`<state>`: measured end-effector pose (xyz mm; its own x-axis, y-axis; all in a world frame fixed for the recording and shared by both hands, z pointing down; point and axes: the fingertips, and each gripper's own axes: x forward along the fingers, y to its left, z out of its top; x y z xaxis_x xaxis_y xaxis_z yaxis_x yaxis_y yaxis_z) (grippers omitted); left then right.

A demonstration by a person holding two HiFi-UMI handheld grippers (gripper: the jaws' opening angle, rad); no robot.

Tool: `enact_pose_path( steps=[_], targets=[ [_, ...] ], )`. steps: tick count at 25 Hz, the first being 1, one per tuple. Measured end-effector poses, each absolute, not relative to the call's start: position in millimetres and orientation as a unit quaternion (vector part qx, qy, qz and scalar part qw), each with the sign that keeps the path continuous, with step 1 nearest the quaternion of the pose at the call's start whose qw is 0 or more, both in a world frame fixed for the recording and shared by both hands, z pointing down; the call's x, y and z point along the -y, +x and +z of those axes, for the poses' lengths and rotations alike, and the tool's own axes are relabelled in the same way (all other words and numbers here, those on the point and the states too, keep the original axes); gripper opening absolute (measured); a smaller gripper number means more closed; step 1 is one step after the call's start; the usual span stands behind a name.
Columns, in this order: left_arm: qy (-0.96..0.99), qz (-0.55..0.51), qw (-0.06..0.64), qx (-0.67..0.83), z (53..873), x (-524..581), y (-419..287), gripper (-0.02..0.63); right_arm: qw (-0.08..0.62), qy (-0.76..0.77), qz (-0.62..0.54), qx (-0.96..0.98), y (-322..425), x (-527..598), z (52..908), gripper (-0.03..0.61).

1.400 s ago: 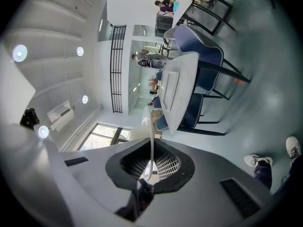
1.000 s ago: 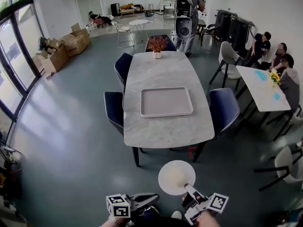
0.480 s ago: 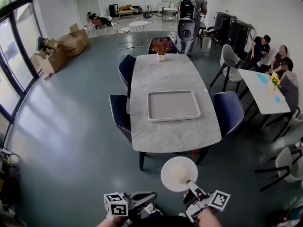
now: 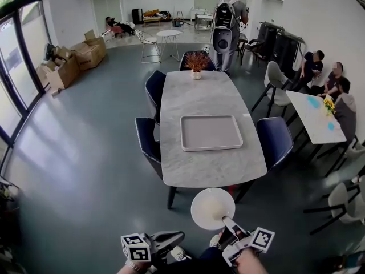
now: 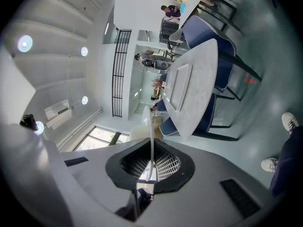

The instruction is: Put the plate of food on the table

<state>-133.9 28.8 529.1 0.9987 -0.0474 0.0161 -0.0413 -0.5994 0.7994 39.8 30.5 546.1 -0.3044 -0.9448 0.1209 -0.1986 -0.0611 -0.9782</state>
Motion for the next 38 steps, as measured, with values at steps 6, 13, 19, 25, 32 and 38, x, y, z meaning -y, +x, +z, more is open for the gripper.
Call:
enact_pose_path(
  steps=[6, 13, 19, 25, 32, 38],
  targets=[
    [0.889, -0.025, 0.453, 0.059, 529, -20, -154, 0.005, 0.333, -0.476, -0.549, -0.601, 35, -8, 539, 0.018],
    [0.890, -0.036, 0.445, 0.088, 525, -4, -154, 0.005, 0.329, -0.460, -0.558, -0.607, 41, 18, 536, 0.018],
    [0.891, -0.043, 0.440, 0.107, 525, 18, -141, 0.005, 0.320, -0.446, -0.567, -0.614, 52, 47, 542, 0.018],
    [0.893, -0.042, 0.433, 0.115, 518, 46, -110, 0.005, 0.315, -0.440, -0.576, -0.612, 82, 81, 542, 0.018],
    [0.891, -0.041, 0.435, 0.125, 519, 77, -75, 0.005, 0.317, -0.440, -0.582, -0.606, 121, 120, 548, 0.018],
    [0.888, -0.043, 0.438, 0.135, 524, 102, -51, 0.005, 0.311, -0.443, -0.591, -0.598, 154, 150, 560, 0.018]
  ],
)
